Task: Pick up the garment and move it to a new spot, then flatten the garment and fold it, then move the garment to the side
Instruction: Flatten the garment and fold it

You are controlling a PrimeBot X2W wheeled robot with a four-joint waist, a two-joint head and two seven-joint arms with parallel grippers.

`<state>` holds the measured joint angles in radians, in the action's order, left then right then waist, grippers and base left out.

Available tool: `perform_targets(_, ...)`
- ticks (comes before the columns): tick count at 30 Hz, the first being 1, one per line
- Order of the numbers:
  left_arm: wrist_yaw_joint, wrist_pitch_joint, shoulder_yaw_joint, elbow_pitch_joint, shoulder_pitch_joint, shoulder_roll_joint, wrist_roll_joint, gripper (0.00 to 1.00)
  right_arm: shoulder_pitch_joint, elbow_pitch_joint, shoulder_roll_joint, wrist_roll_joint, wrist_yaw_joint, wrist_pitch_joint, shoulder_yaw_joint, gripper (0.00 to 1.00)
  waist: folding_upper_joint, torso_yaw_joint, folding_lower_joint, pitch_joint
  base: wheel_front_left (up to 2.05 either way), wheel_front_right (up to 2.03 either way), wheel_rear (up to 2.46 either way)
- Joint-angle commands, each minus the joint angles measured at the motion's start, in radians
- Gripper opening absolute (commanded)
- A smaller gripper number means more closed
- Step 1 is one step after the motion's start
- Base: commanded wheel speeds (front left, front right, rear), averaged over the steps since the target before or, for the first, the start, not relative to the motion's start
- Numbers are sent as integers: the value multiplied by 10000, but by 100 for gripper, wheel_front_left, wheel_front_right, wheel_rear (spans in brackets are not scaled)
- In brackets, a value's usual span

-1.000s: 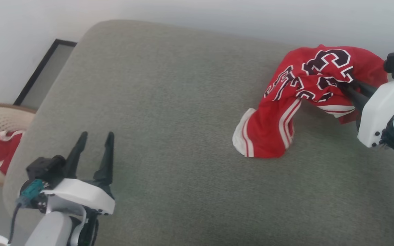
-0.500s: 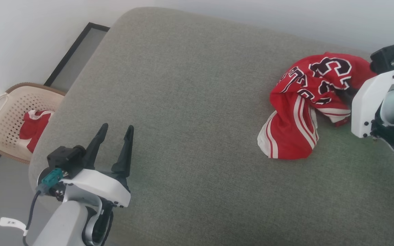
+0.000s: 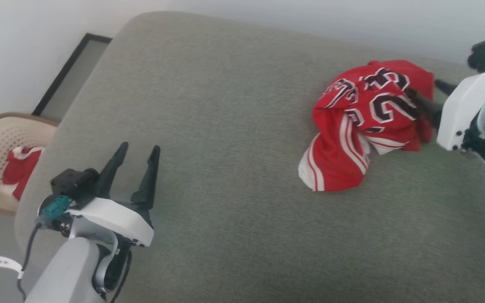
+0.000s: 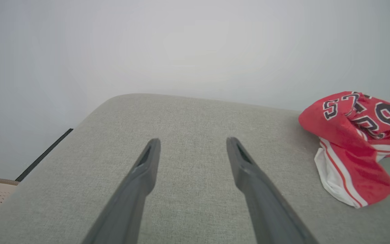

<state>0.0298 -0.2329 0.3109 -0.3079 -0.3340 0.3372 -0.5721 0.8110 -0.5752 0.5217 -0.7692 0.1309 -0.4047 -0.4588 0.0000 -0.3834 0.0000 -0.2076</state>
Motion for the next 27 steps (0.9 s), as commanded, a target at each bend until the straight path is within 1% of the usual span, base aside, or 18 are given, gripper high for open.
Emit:
perform_targets(1, 32, 85, -52, 93, -166, 72, -149, 100, 92, 195, 97, -186, -3, 255, 24, 100, 0, 283, 0, 94, 0, 0, 0)
perform_targets(4, 52, 281, -80, 293, -137, 258, -181, 100, -151, 652, 372, -328, -3, 722, 31, 100, 0, 678, 0, 156, 0, 0, 0)
perform_targets(9, 10, 625, -147, 687, -26, 549, -270, 100, -679, 1508, 702, -424, -1, 1651, 338, 100, 0, 1401, 0, 200, 0, 0, 0)
perform_targets(12, -45, 831, -153, 911, 59, 665, -305, 100, -1157, 2006, 885, -239, -3, 2289, 613, 100, 0, 1830, 0, 256, 0, 0, 0)
perform_targets(15, -55, 1020, -177, 1083, 191, 821, -371, 100, -1725, 2408, 926, 28, -1, 3016, 1044, 100, 0, 2275, 0, 321, 0, 0, 0)
perform_targets(20, -138, 1397, -73, 1406, 332, 910, -448, 100, -2737, 2975, 758, 746, -3, 4096, 2037, 100, 0, 2988, 0, 337, 0, 0, 0)
perform_targets(23, -186, 1754, 44, 1588, 407, 950, -491, 100, -3349, 3271, 441, 1276, -1, 4627, 2761, 100, 0, 3366, 0, 266, 0, 0, 0)
perform_targets(27, -229, 2394, 257, 1741, 388, 975, -610, 100, -4061, 3690, -75, 1948, -1, 4986, 3678, 100, 0, 3839, 0, 86, 0, 0, 0)
